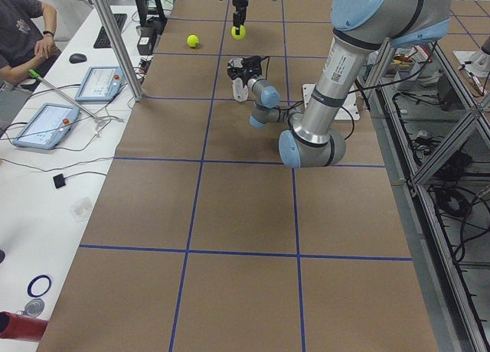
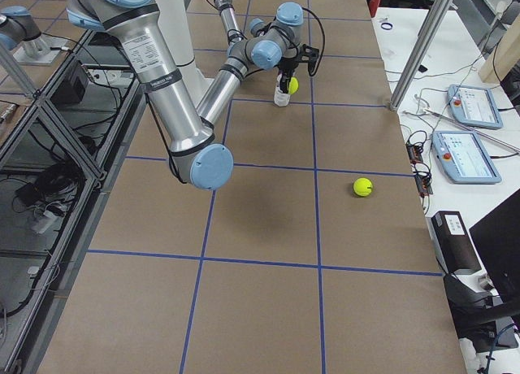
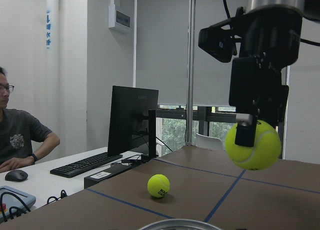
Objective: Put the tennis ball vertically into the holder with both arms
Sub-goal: 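Carry the ball with the right gripper above the can's open top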
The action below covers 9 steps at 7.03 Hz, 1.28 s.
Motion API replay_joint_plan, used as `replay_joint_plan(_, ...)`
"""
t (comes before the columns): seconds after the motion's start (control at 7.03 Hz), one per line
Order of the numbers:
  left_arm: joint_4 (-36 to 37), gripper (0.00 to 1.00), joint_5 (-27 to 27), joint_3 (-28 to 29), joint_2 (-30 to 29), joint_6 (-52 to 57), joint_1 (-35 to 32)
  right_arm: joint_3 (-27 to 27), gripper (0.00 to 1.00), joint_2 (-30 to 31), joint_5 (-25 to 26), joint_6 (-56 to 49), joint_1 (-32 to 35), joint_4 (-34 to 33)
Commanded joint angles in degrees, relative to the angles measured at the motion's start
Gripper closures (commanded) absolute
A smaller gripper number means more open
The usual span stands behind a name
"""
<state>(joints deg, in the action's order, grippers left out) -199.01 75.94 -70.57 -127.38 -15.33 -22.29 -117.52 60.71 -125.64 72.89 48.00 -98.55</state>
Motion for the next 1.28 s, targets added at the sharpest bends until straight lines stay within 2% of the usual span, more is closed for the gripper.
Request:
replay_joint_plan(0.0, -0.1, 0.29, 0.0, -0.1, -0.1, 1.2, 0.3, 0.1, 1.00, -3.2, 0.5, 0.4, -0.8, -0.9)
replay_joint_plan(0.57, -0.7, 0.18, 0.0, -0.3, -0.2, 1.7, 1.0, 2.5, 1.00, -10.2, 4.9, 7.7, -5.8, -0.9)
replay_joint_plan(1.14, -0.9, 0.11, 0.0, -0.3, 0.2, 1.7, 1.9, 4.5, 1.00, -12.5, 7.0, 9.1, -8.0, -0.9)
